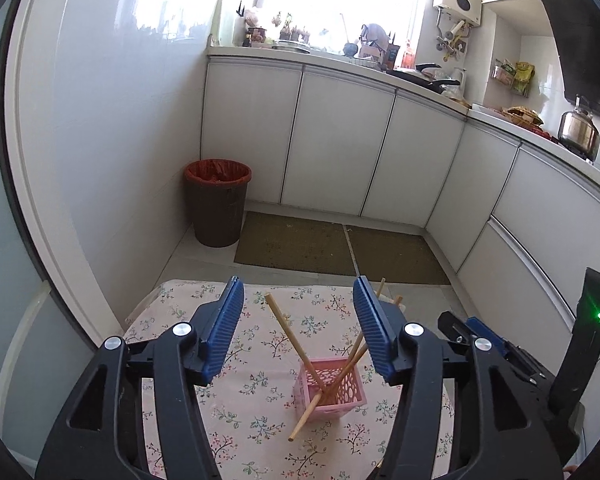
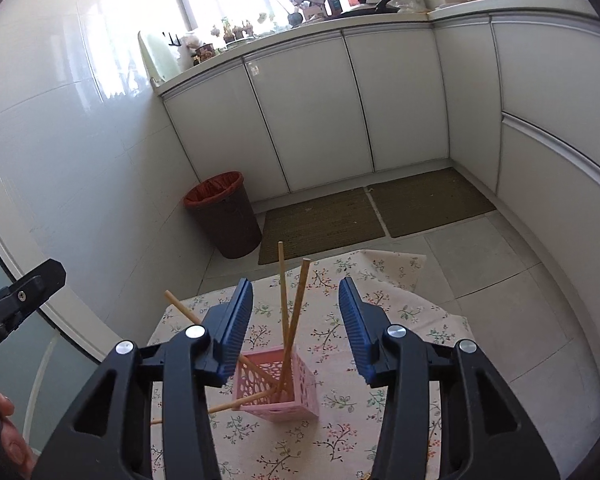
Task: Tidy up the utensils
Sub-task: 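Withdraw both grippers from the cup and move the right gripper toward the bundle, then grasp a black chopstick with the left gripper while the right gripper grasps another black chopstick, then carry both black chopsticks to the pink cup and lower them in, then open both grippers and withdraw them from the pink cup, then grasp a wooden chopstick with the left gripper while the right gripper grasps another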
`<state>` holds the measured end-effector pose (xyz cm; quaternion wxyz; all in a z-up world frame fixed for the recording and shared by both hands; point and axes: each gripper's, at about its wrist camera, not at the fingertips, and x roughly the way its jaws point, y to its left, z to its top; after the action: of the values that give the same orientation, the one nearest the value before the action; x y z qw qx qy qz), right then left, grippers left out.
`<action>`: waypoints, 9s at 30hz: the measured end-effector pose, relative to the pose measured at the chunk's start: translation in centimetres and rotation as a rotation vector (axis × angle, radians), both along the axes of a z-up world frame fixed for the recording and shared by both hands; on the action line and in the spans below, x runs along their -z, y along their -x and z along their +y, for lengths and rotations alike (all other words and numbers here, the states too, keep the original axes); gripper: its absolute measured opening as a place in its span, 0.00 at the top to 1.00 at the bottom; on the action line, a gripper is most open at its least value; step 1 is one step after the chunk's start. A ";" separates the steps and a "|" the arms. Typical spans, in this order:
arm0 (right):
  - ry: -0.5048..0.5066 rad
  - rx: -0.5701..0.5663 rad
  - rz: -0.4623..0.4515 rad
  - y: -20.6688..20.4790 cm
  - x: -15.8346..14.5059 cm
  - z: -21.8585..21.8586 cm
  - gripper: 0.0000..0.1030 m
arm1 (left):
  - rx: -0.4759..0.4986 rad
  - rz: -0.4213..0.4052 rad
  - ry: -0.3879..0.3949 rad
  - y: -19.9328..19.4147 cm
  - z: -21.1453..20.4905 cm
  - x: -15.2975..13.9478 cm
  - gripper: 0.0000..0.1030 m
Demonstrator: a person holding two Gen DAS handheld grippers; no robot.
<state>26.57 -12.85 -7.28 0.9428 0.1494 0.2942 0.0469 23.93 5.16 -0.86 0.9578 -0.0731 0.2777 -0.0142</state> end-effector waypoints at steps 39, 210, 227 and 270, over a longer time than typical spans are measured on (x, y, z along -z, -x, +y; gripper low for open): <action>-0.005 0.268 0.169 16.3 4.4 -7.9 0.06 | 0.052 0.132 -0.103 8.9 -4.1 4.9 0.07; 0.116 -0.077 -0.116 5.2 -3.2 3.1 0.75 | -0.042 0.000 -0.038 3.2 0.5 0.2 0.52; 0.117 0.098 -0.146 14.9 -5.5 -0.6 0.15 | -0.057 -0.085 -0.063 11.2 -1.2 -2.0 0.14; -0.322 0.376 0.427 19.9 14.4 -18.0 0.06 | 0.284 0.710 -0.137 -5.2 -19.4 25.9 0.58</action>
<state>6.65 -30.84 -21.67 0.8163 0.3549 0.4412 -0.1146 29.10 -14.20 -26.72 0.7931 0.0300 0.5997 -0.1021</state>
